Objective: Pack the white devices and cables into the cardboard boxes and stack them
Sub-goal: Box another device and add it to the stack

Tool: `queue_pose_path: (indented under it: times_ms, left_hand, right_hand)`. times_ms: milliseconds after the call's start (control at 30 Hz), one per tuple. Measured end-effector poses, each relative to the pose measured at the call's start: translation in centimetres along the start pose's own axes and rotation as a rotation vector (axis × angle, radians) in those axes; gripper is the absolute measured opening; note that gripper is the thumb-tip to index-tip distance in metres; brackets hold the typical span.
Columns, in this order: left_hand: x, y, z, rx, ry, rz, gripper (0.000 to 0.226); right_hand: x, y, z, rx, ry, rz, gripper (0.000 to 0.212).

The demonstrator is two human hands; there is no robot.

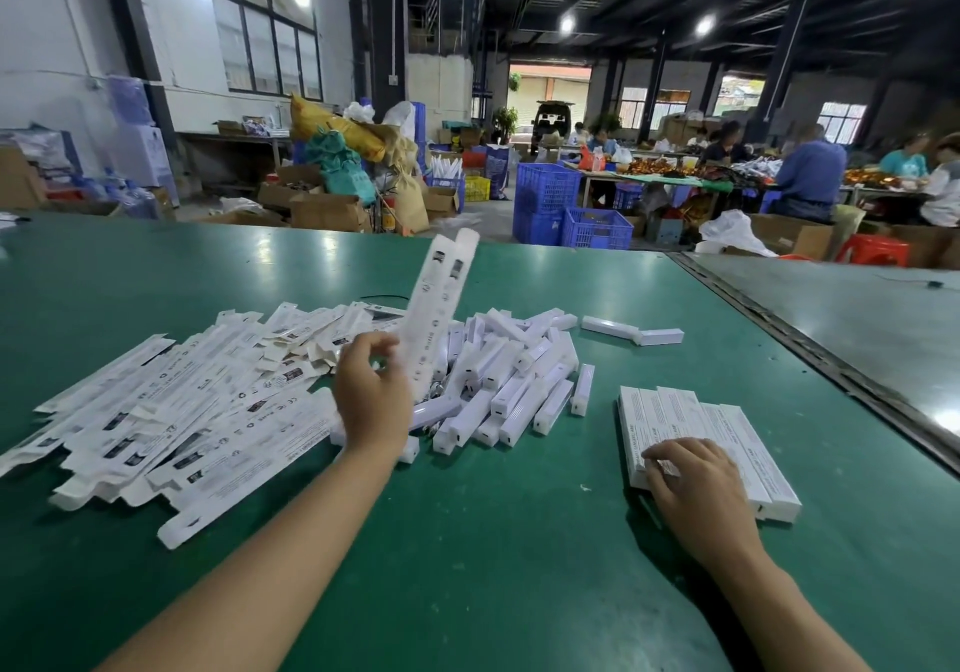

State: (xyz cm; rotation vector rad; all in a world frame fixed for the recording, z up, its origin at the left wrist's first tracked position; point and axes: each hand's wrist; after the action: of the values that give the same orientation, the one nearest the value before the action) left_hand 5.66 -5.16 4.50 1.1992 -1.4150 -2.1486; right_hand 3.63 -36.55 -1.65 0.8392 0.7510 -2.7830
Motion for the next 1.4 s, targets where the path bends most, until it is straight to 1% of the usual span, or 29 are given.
queue_pose_path:
  times_ms: [67, 133, 200, 233, 267, 300, 367, 433, 500, 567, 667, 733, 800, 867, 967, 1000, 1067, 1167, 1300, 1400]
  left_hand:
    - [2.6, 1.3, -0.1, 0.163, -0.135, 0.173, 0.018]
    - [5.4, 2.0, -0.1, 0.282, -0.328, 0.303, 0.017]
    - [7.8, 2.1, 0.1, 0.374, -0.482, 0.373, 0.014]
    - [8.8, 1.8, 0.1, 0.413, -0.531, 0.396, 0.013]
    - [9.6, 1.6, 0.2, 0.452, -0.573, 0.421, 0.012]
    - [10.2, 1.3, 0.2, 0.491, -0.606, 0.454, 0.011]
    - [11.0, 0.7, 0.0, 0.525, -0.652, 0.5, 0.011]
    - [11.3, 0.4, -0.2, 0.498, -0.7, 0.506, 0.01]
    - [11.4, 0.3, -0.4, 0.521, -0.735, 0.512, 0.01]
    - [11.4, 0.4, -0.4, 0.525, -0.75, 0.487, 0.008]
    - [11.5, 0.5, -0.4, 0.537, -0.766, 0.481, 0.008]
    - [11.4, 0.5, -0.3, 0.544, -0.764, 0.499, 0.012]
    - [11.4, 0.5, -0.1, 0.558, -0.788, 0.467, 0.015]
    - [11.6, 0.3, -0.1, 0.503, -0.829, 0.375, 0.028]
    - [12.0, 0.2, -0.4, 0.429, -0.875, 0.258, 0.041]
    - [12.0, 0.3, -0.5, 0.418, -0.894, 0.248, 0.042]
    - [11.9, 0.5, -0.5, 0.432, -0.929, 0.266, 0.033]
    - [11.8, 0.5, -0.2, 0.517, -0.977, 0.368, 0.019]
    - [11.5, 0.6, 0.3, 0.531, -1.077, 0.416, 0.026]
    - [11.4, 0.6, 0.5, 0.544, -1.123, 0.414, 0.019]
  right_hand:
    - [0.3, -0.5, 0.2, -0.002, -0.006, 0.001, 0.01]
    - [0.5, -1.1, 0.2, 0.007, 0.023, 0.031, 0.011]
    - [0.7, -2.1, 0.1, -0.015, 0.059, 0.05, 0.01]
    - [0.8, -2.8, 0.1, -0.074, 0.073, 0.049, 0.009]
    - [0.9, -3.6, 0.2, -0.18, 0.066, 0.028, 0.013]
    - [0.9, -4.5, 0.3, -0.313, 0.023, -0.017, 0.023]
    - [0.9, -6.2, 0.4, -0.604, -0.122, -0.094, 0.041]
    - [0.8, -7.7, -0.1, -0.913, -0.312, -0.184, 0.046]
    - [0.5, -9.2, -0.5, -1.137, -0.424, -0.269, 0.052]
    - [0.0, -10.5, -0.9, -1.269, -0.456, -0.34, 0.058]
    - [-0.8, -11.9, -1.5, -1.426, -0.441, -0.453, 0.065]
    - [-1.1, -12.1, -2.0, -1.469, -0.427, -0.498, 0.065]
    - [-0.9, -12.1, -2.5, -1.488, -0.43, -0.499, 0.059]
    - [-0.7, -11.9, -2.9, -1.531, -0.453, -0.483, 0.052]
    - [-0.5, -11.3, -2.9, -1.56, -0.495, -0.447, 0.052]
    - [-0.5, -11.1, -2.7, -1.545, -0.497, -0.439, 0.054]
    - [-0.6, -10.8, -2.5, -1.484, -0.472, -0.444, 0.058]
    - [-0.6, -10.5, -2.6, -1.396, -0.448, -0.473, 0.061]
    - [-1.1, -10.4, -2.3, -1.337, -0.386, -0.535, 0.051]
    - [-1.4, -10.1, -2.2, -1.329, -0.35, -0.551, 0.04]
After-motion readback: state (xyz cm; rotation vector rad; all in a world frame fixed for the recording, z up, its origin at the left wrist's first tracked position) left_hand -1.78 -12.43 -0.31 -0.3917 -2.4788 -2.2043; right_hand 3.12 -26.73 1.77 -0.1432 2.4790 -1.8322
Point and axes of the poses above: each hand's wrist, its own x-axis away from the middle knuckle, its own z-axis out of the back of the hand, y = z × x, and after that the axes turned 6 degrees about -x, right-handed
